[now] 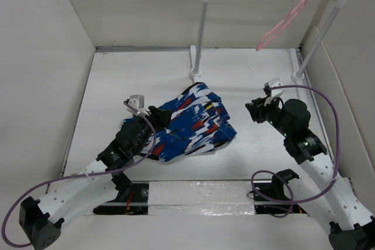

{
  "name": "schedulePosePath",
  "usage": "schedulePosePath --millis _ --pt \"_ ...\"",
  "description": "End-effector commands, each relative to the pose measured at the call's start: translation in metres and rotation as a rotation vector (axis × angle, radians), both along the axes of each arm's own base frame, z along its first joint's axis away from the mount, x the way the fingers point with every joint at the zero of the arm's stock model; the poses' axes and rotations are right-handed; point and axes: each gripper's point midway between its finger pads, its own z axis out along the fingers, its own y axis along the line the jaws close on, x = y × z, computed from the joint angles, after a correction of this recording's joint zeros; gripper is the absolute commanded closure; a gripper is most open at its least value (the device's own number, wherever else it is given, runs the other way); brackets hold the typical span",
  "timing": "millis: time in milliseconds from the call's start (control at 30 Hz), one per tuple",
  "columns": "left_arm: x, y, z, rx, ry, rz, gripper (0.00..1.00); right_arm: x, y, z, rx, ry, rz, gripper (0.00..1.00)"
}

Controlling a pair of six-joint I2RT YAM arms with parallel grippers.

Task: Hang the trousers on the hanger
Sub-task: Flatten out the trousers at the center of the board.

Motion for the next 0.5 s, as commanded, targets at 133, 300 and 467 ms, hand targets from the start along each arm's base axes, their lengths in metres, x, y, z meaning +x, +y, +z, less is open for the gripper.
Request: schedulePosePath --millis 133,300,467 --pt "0.01 0.003 -0.007 0.023 0.064 0.065 0.64 0.001 0.014 0.001 -0.002 -0.003 0.079 1.0" --pt "0.01 0.036 -0.019 -0.006 0.119 0.237 0.88 0.008 0.039 -0.02 -0.033 0.052 0.152 1.0" --pt "-0.006 0.075 -0.043 -0.022 0.227 0.404 0.89 0.01 0.07 -0.033 -0.05 0.067 0.211 1.0"
